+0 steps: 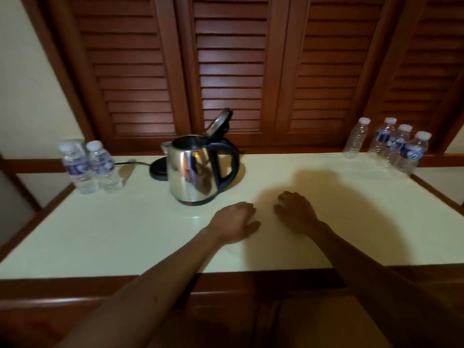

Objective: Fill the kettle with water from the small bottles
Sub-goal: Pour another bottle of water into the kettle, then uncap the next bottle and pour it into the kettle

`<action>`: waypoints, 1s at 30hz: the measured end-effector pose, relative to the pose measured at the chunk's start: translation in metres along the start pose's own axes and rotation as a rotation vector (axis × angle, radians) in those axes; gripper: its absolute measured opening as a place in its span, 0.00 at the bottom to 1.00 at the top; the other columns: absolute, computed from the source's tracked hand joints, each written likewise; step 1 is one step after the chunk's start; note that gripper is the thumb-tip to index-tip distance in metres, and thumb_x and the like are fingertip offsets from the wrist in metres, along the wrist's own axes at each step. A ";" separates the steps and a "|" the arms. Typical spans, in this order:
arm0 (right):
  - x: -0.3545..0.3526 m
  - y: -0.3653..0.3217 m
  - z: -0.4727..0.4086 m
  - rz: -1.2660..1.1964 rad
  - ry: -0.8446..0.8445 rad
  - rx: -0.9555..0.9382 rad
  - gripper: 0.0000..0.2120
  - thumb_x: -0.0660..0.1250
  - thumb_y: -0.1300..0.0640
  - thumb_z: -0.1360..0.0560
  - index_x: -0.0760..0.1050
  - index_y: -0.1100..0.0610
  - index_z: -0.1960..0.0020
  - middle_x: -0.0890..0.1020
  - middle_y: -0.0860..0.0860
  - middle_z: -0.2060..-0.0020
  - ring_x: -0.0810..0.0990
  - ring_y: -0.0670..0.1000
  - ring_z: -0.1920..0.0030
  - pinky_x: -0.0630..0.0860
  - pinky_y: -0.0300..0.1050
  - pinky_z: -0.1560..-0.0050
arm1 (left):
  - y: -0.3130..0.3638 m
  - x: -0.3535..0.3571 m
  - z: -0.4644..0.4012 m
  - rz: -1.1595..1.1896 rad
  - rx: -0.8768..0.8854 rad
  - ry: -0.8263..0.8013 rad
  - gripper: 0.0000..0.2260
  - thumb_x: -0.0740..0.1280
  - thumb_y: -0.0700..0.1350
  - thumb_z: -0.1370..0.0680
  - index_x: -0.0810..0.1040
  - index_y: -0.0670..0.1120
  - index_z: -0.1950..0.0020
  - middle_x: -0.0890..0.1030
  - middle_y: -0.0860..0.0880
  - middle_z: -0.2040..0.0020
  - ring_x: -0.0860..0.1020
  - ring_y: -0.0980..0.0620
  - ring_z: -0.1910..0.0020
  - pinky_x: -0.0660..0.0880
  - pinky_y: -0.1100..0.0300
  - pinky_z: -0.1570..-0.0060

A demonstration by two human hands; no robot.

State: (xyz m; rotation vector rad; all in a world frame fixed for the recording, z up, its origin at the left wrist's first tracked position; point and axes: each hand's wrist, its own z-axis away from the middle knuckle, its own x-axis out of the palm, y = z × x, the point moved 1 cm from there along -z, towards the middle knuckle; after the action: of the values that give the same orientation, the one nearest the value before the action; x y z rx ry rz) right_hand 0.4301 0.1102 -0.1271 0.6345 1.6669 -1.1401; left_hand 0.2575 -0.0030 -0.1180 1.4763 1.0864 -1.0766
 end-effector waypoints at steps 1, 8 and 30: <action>0.007 -0.021 0.009 0.000 -0.015 -0.034 0.20 0.60 0.47 0.22 0.72 0.57 0.35 0.76 0.54 0.36 0.74 0.56 0.38 0.67 0.52 0.34 | -0.015 -0.008 0.019 0.000 -0.005 -0.005 0.20 0.61 0.56 0.20 0.75 0.45 0.34 0.76 0.46 0.34 0.75 0.46 0.37 0.75 0.50 0.42; 0.050 -0.157 0.064 -0.045 -0.123 -0.331 0.14 0.61 0.50 0.23 0.77 0.59 0.50 0.80 0.53 0.50 0.78 0.55 0.49 0.74 0.52 0.48 | -0.125 -0.045 0.148 0.086 -0.195 0.106 0.17 0.65 0.53 0.21 0.79 0.46 0.36 0.81 0.49 0.38 0.79 0.48 0.41 0.75 0.55 0.43; 0.110 -0.280 0.025 -0.075 -0.243 -0.463 0.26 0.66 0.44 0.24 0.70 0.53 0.29 0.68 0.48 0.27 0.66 0.49 0.28 0.59 0.43 0.28 | -0.330 -0.111 0.162 0.643 -0.886 0.599 0.28 0.75 0.46 0.26 0.70 0.44 0.28 0.77 0.43 0.33 0.76 0.41 0.36 0.71 0.54 0.42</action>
State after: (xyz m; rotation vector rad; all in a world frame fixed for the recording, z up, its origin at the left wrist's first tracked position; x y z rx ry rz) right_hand 0.1694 -0.0414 -0.1217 0.1350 1.6720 -0.8023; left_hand -0.1028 -0.1327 -0.0962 1.2455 1.1332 0.3241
